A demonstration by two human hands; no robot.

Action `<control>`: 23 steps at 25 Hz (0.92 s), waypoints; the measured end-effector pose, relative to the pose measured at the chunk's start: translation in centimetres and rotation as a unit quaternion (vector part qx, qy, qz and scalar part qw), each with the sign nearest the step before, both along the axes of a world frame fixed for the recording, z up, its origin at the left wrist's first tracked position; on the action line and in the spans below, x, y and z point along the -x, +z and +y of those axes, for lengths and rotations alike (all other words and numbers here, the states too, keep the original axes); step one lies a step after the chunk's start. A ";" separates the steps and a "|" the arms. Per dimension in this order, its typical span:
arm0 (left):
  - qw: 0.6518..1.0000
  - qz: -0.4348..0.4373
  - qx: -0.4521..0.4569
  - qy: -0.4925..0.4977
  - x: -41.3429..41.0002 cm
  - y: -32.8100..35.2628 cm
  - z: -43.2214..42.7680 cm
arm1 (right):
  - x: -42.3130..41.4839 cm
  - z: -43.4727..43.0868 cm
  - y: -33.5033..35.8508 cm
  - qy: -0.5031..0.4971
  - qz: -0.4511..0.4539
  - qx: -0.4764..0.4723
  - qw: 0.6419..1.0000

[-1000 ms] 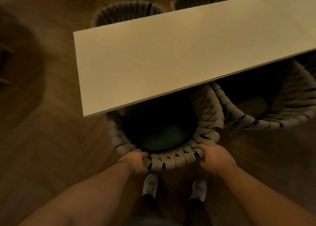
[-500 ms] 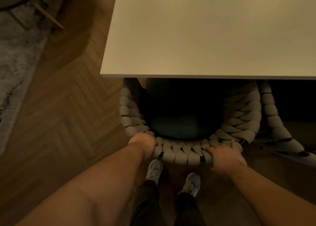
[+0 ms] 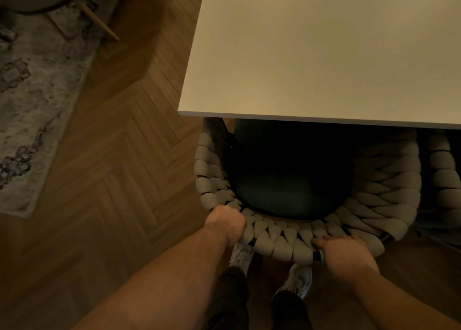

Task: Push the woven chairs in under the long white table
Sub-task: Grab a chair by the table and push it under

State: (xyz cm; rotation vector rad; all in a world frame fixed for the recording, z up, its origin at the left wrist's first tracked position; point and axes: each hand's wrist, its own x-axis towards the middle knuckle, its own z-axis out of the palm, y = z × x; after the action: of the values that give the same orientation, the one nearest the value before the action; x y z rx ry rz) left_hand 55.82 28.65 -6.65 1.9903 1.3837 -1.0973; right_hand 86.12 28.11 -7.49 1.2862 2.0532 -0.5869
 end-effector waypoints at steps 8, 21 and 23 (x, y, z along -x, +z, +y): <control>0.998 -0.013 0.009 0.055 3.4 -0.8 -4.0 | 2.8 -0.8 0.0 0.024 0.026 0.037 0.999; 0.999 -0.012 -0.031 0.015 5.4 -1.7 1.2 | 5.3 2.2 -0.5 -0.020 -0.016 0.001 1.000; 0.999 -0.016 -0.013 0.027 5.4 -2.2 -0.3 | 5.1 1.6 -0.5 -0.017 -0.017 0.012 1.000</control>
State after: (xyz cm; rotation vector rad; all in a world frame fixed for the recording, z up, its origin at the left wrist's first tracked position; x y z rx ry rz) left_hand 50.45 28.34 -8.87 1.9674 1.4334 -1.0247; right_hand 81.02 29.67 -8.03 1.3109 1.9941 -0.5980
